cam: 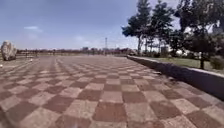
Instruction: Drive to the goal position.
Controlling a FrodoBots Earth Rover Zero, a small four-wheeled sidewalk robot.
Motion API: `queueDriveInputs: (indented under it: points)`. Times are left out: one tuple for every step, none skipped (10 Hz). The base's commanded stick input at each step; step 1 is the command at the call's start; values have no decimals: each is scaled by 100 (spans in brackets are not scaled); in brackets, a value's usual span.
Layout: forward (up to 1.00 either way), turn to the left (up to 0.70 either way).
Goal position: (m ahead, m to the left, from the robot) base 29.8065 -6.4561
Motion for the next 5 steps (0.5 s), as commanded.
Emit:
queueDriveInputs:
  points:
    - [70,0]
    - [70,0]
    - [70,0]
    - [70,0]
    - [70,0]
